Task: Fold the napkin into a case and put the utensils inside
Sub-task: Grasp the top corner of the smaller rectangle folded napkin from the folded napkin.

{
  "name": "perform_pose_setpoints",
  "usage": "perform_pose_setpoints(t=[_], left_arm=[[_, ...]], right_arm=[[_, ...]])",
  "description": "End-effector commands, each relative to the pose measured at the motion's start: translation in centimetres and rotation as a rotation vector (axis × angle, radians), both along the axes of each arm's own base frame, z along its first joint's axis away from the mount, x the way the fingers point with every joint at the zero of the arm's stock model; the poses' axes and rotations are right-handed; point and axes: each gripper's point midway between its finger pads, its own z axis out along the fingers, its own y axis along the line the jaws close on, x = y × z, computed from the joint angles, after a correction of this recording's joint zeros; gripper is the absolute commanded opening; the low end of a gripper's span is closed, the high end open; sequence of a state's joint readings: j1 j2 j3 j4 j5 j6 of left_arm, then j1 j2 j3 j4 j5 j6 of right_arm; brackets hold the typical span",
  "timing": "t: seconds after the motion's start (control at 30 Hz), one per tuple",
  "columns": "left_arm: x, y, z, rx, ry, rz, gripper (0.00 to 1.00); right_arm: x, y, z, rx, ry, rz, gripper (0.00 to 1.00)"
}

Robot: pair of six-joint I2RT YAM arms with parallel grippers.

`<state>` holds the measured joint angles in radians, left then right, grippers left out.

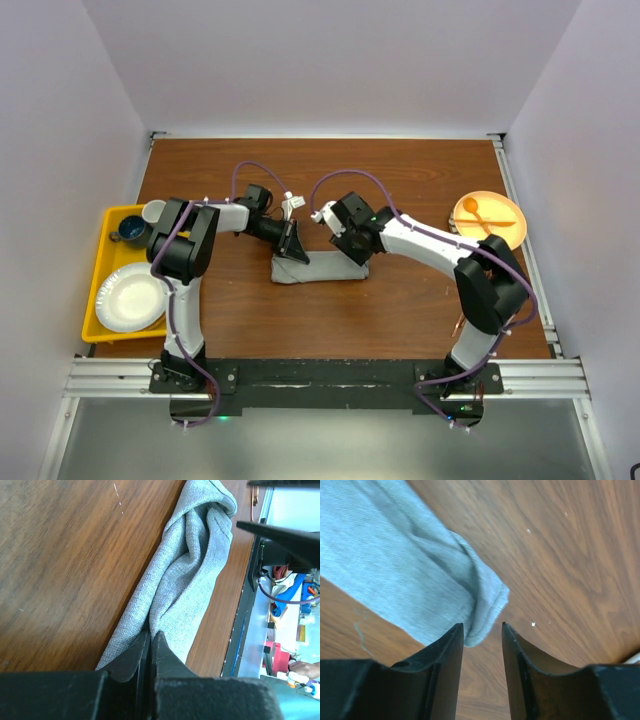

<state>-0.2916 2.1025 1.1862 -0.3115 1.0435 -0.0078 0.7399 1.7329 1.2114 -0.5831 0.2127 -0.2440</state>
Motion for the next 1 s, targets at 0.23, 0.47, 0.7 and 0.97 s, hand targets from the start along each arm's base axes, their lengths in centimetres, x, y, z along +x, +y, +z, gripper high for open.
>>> perform_pose_setpoints(t=[0.23,0.47,0.7,0.97], left_arm=[[-1.6,3.1,-7.0,0.259,0.042,0.031,0.00],[-1.6,3.1,-6.9,0.260,0.043,0.033,0.00],[-1.6,3.0,-6.8,0.252,0.049,0.039,0.00],[-0.9,2.1,-3.8,0.182,0.025,0.077,0.00]], right_arm=[[0.1,0.7,-1.0,0.070,0.038,-0.006,0.47],[1.6,-0.6,-2.9,-0.017,-0.042,-0.014,0.39],[1.9,-1.6,-3.7,-0.068,-0.081,-0.010,0.11],[2.0,-0.9,-1.9,-0.090,-0.206,0.026,0.00]])
